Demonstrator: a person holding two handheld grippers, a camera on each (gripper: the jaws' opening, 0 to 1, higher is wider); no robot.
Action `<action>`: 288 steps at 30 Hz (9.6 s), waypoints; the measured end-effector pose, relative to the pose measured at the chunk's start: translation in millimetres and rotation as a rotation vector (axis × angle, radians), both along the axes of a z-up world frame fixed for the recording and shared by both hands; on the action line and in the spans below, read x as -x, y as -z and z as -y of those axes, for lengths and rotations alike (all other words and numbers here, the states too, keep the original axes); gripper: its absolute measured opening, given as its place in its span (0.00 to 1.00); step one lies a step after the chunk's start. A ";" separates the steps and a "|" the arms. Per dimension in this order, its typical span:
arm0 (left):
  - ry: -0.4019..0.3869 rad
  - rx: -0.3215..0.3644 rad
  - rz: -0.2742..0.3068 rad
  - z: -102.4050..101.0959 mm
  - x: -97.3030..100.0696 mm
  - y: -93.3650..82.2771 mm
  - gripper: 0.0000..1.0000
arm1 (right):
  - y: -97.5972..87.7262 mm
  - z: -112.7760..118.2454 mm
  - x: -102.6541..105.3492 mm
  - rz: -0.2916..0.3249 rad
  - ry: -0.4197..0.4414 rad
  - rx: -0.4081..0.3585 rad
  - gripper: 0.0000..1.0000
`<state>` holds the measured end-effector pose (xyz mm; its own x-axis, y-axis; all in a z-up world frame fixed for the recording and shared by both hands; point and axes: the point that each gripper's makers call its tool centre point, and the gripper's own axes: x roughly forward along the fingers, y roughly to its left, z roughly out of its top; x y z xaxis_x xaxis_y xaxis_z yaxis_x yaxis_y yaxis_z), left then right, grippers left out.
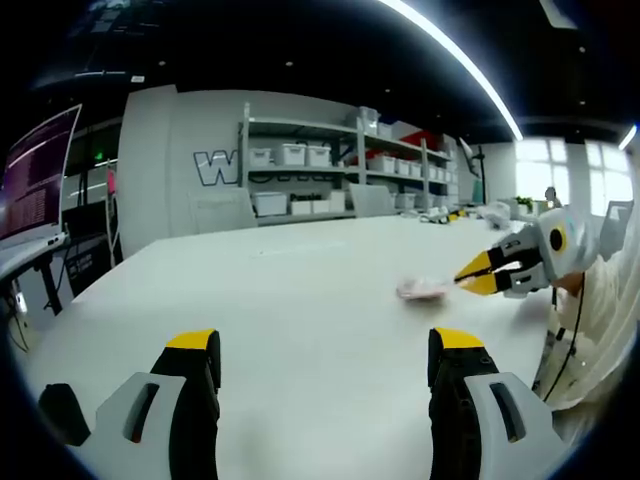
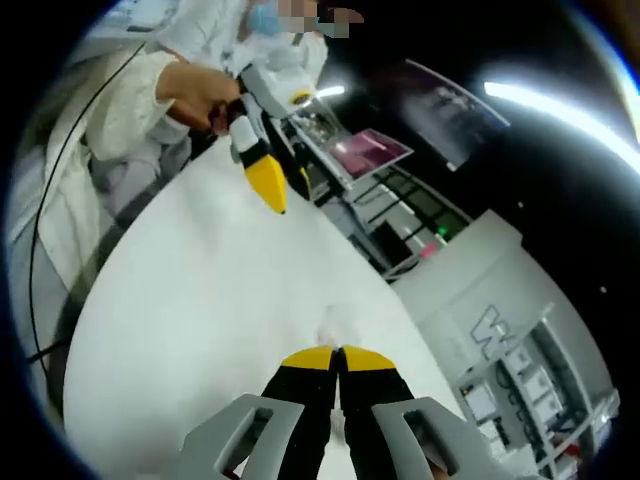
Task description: Open the resealable bag by pulling the two sides of the seal apart until the entire bag opening is separated and visibly accessible.
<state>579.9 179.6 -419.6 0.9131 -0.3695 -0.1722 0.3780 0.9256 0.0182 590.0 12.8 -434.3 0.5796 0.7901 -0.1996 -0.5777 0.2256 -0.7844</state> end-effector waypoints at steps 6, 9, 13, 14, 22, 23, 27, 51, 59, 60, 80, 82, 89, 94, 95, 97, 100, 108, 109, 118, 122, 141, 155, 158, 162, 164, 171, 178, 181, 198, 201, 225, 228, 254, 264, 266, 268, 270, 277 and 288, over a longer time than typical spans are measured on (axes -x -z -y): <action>0.001 -0.004 -0.004 0.2 0.8 1.4 0.85 | 13.4 1.3 1.5 -0.015 0.004 0.020 0.00; 0.001 -0.004 -0.003 0.6 1.5 1.2 0.85 | 17.8 1.8 2.9 -0.009 0.001 0.042 0.00; 0.002 -0.002 0.003 1.3 2.2 -0.7 0.85 | 22.3 2.5 6.6 -0.029 -0.003 0.055 0.00; 0.002 -0.001 0.004 1.5 2.6 -0.8 0.85 | 23.6 2.6 7.7 -0.030 -0.002 0.056 0.01; 0.007 -0.001 0.000 2.3 6.3 0.3 0.84 | 29.9 8.2 18.6 -0.067 0.010 0.057 0.05; 0.007 0.000 0.002 2.0 6.7 -0.2 0.84 | 29.7 9.2 20.5 -0.068 0.012 0.055 0.05; 0.006 0.001 0.002 1.8 7.5 -0.7 0.84 | 24.1 12.5 27.1 -0.062 0.017 0.046 0.05; 0.005 0.020 0.018 1.1 10.9 -6.4 0.83 | -5.1 7.7 39.4 -0.069 0.040 -0.032 0.11; 0.006 0.016 0.022 2.4 11.3 -6.8 0.83 | -8.2 7.4 33.0 -0.078 0.067 -0.027 0.11; 0.007 0.017 0.022 3.1 11.1 -6.9 0.83 | -10.1 7.9 32.2 -0.080 0.073 -0.029 0.11; 0.016 0.019 0.032 4.7 16.4 -4.7 0.83 | -4.3 2.2 34.6 -0.190 0.136 0.070 0.14; 0.015 0.021 0.036 4.2 17.1 -5.0 0.83 | -7.0 1.1 35.2 -0.180 0.133 0.080 0.14; 0.025 0.029 0.045 6.3 20.2 -5.8 0.83 | -12.2 -4.5 35.3 -0.156 0.126 0.109 0.16; 0.026 0.031 0.050 6.8 23.7 -6.9 0.83 | -2.6 -6.2 37.0 -0.171 0.124 0.148 0.16; 0.026 0.030 0.050 6.9 24.4 -7.0 0.83 | -2.2 -6.1 37.5 -0.170 0.122 0.152 0.16; 0.025 0.029 0.053 7.4 25.4 -7.6 0.83 | -3.8 -6.2 38.3 -0.168 0.119 0.154 0.17; 0.030 0.027 0.056 10.1 26.7 -8.3 0.83 | -8.1 -6.0 37.8 -0.162 0.119 0.152 0.17; 0.036 0.030 0.062 11.8 26.8 -11.0 0.83 | -8.8 -6.4 39.4 -0.207 0.099 0.149 0.20; 0.035 0.030 0.062 11.2 26.6 -11.1 0.83 | -8.7 -5.8 38.6 -0.211 0.102 0.148 0.20; 0.032 0.034 0.065 7.9 25.1 -14.1 0.83 | -4.9 -3.4 30.9 -0.221 0.135 0.185 0.20; 0.032 0.036 0.067 6.9 24.4 -15.2 0.83 | -4.1 -4.9 30.7 -0.218 0.133 0.201 0.20; 0.037 0.046 0.072 6.1 25.0 -17.7 0.83 | 2.5 -7.1 23.5 -0.208 0.152 0.272 0.24; 0.042 0.061 0.088 4.6 26.2 -20.5 0.83 | 9.3 -14.6 24.1 -0.212 0.153 0.335 0.19; 0.041 0.063 0.090 3.6 26.6 -20.8 0.83 | 10.9 -15.3 23.2 -0.213 0.155 0.345 0.17; 0.043 0.066 0.093 3.0 27.0 -21.2 0.83 | 12.1 -16.2 21.4 -0.217 0.158 0.354 0.15; 0.043 0.067 0.094 2.7 27.0 -21.5 0.83 | 12.6 -17.2 20.7 -0.216 0.158 0.357 0.15; 0.045 0.070 0.099 1.6 26.2 -22.6 0.83 | 17.8 -18.0 18.3 -0.225 0.166 0.375 0.14; 0.048 0.073 0.096 1.5 25.6 -21.2 0.83 | 20.7 -16.5 15.2 -0.226 0.184 0.388 0.12; 0.047 0.074 0.098 0.7 25.7 -21.3 0.83 | 22.3 -15.4 13.8 -0.236 0.194 0.388 0.12; 0.044 0.081 0.105 -1.9 29.7 -22.1 0.83 | 25.4 -13.9 16.0 -0.266 0.225 0.371 0.06; 0.044 0.081 0.101 -1.8 30.6 -21.0 0.83 | 23.5 -14.3 16.6 -0.256 0.222 0.366 0.07; 0.042 0.093 0.104 -3.0 35.1 -21.5 0.83 | 24.5 -14.0 14.9 -0.111 0.245 0.476 0.10; 0.043 0.093 0.103 -2.7 35.6 -21.5 0.83 | 25.8 -13.4 16.5 -0.139 0.241 0.459 0.09; 0.042 0.099 0.101 -3.3 32.8 -21.9 0.83 | 22.3 -10.6 9.2 -0.169 0.295 0.399 0.00; 0.055 0.095 0.092 2.0 32.5 -21.5 0.82 | 19.9 -9.1 8.6 -0.185 0.311 0.358 0.00; 0.055 0.092 0.088 2.3 32.5 -20.4 0.82 | 21.0 -9.0 9.1 -0.188 0.310 0.356 0.00; 0.056 0.089 0.084 2.7 32.5 -19.5 0.82 | 21.2 -8.4 8.9 -0.186 0.312 0.355 0.00; 0.058 0.085 0.080 3.3 32.6 -19.0 0.82 | 21.0 -8.4 9.1 -0.188 0.312 0.349 0.00; 0.108 0.090 0.027 16.3 34.6 -13.3 0.74 | 21.3 -8.2 9.4 -0.186 0.310 0.334 0.00; 0.148 0.088 -0.014 33.7 31.6 -5.5 0.72 | 21.9 -4.6 7.7 -0.190 0.312 0.310 0.00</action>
<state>548.4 145.9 -414.1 0.8453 -0.5139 -0.1458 0.5099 0.8576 -0.0667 582.3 17.4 -456.2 0.7101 0.4702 -0.5241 -0.6595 0.1835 -0.7290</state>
